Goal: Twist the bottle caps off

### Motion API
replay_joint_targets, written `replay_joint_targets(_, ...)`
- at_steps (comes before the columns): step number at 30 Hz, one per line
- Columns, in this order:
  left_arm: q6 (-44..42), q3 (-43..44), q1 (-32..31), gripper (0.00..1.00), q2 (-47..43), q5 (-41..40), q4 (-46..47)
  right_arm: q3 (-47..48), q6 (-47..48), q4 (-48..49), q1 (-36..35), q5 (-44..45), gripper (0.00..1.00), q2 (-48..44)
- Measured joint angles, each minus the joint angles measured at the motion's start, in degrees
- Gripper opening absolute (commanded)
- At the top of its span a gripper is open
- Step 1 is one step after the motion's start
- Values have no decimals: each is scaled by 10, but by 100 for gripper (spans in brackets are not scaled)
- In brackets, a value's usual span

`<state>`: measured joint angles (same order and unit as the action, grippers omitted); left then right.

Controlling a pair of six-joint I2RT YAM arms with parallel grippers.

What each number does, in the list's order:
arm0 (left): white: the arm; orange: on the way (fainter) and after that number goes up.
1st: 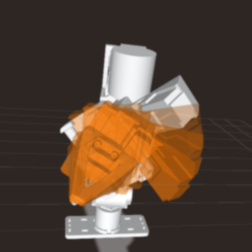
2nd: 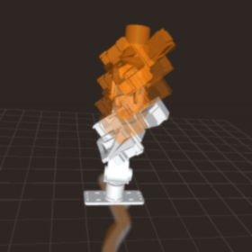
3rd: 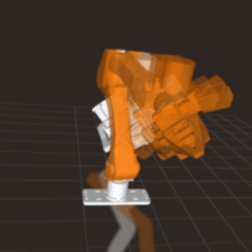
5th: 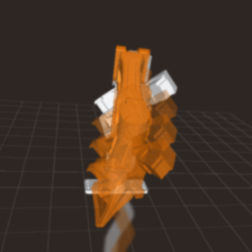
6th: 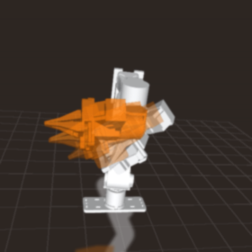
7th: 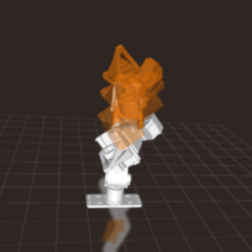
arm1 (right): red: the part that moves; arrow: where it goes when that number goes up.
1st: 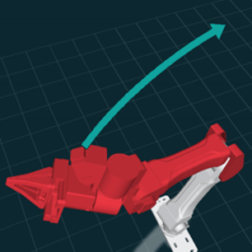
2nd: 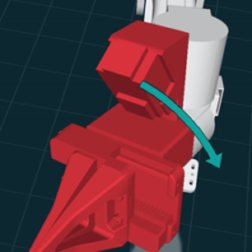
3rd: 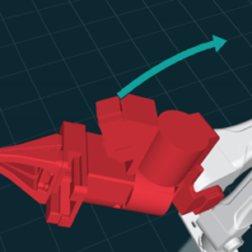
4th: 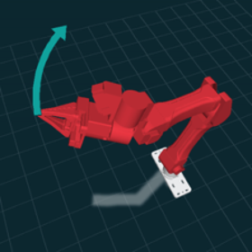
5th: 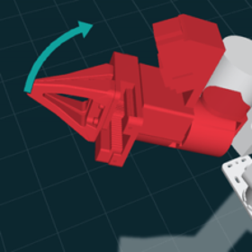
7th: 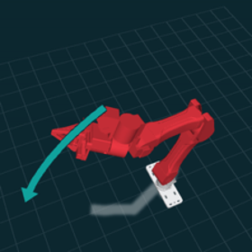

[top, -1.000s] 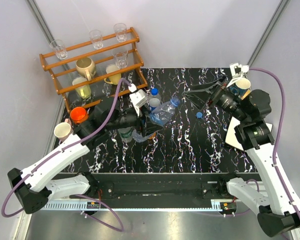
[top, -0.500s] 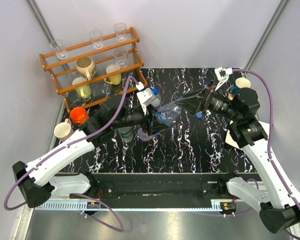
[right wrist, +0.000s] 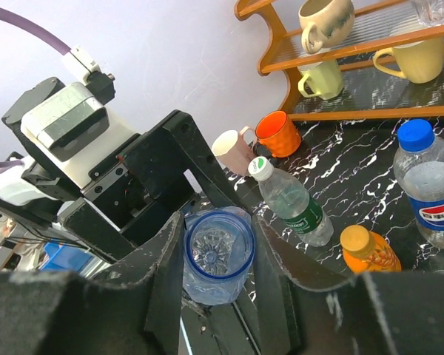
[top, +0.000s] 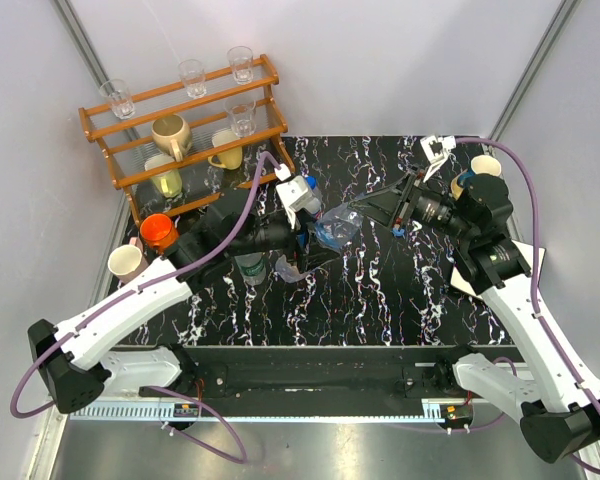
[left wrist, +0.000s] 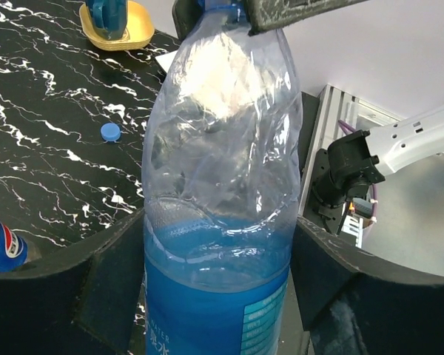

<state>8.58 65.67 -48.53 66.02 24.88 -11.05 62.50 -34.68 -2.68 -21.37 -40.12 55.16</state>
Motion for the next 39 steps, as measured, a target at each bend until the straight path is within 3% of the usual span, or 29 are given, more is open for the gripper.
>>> replay_joint_targets(3,-2,2,0,86,0,-2,0,0,0,-2,0,0,19,0)
replay_joint_targets(4,-3,3,0,99,0,-3,0,0,0,-2,0,1,18,0)
replay_joint_targets(10,-9,15,-1,99,-4,-26,-10,11,11,-30,-1,28,18,0)
replay_joint_targets(13,-13,15,-1,99,-24,-51,-36,39,30,-78,-2,88,17,0)
replay_joint_targets(17,-17,15,-1,99,-81,-90,-61,97,60,-145,-2,228,7,14)
replay_joint_targets(26,-19,42,0,99,-192,-217,-42,166,122,-216,-3,526,0,109)
replay_joint_targets(32,-15,67,21,99,-189,-289,-41,189,153,-227,-1,608,0,204)
replay_joint_targets(39,-10,77,31,99,-182,-315,-67,198,167,-226,16,631,0,279)
